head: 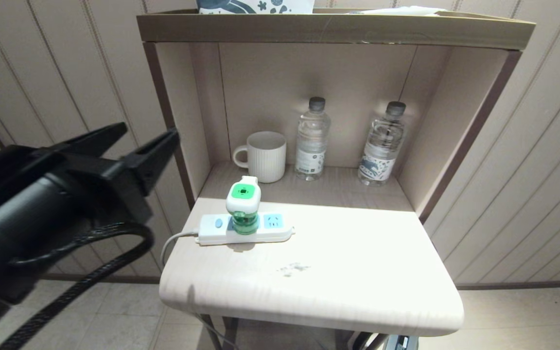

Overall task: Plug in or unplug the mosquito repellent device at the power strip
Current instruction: Pick up the mosquito repellent liquid

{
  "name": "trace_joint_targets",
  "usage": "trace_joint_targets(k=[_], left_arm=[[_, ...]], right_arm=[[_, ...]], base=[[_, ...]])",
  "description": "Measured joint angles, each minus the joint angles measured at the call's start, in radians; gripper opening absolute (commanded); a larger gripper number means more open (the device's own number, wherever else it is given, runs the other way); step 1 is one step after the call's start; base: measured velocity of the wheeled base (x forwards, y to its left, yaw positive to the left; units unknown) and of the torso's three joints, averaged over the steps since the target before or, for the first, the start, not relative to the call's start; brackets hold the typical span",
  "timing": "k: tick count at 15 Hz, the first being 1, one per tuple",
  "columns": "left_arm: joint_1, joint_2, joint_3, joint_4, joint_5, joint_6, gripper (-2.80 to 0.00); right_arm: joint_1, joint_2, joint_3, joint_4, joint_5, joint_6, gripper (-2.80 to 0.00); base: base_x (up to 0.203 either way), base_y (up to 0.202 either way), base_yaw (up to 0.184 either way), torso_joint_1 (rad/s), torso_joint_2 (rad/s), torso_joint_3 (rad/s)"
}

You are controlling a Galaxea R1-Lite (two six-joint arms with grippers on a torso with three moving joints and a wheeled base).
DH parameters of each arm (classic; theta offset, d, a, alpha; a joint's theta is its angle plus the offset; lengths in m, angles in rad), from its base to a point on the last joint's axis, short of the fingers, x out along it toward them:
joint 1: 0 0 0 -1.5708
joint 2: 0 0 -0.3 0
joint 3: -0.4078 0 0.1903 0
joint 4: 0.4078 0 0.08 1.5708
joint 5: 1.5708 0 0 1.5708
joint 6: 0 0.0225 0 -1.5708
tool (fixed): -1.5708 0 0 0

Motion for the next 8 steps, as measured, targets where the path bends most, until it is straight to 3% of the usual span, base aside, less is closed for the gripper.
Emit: trace_joint_targets(k=[2,6,8], left_arm=[[0.147,-0.144,0.021,0.146,-0.076,-0.006,-2.8],[0.578,-0.482,0.099,0.533,-0.34,-0.129,-2.8],[0.712,-0.668,0.212,0.703,-0.468,-0.167,-2.8]], right_arm=[[0.0,0.0,0.0,0.0,0.0,0.0,-2.8],[0.0,0.0,0.0,0.0,0.001,0.0,-2.8],[0.0,0.0,0.0,0.0,0.0,0.0,-2.8]], base=[[0.0,0.0,0.0,0.0,0.0,0.0],[0.0,0.0,0.0,0.0,0.0,0.0],[0.0,0.0,0.0,0.0,0.0,0.0]])
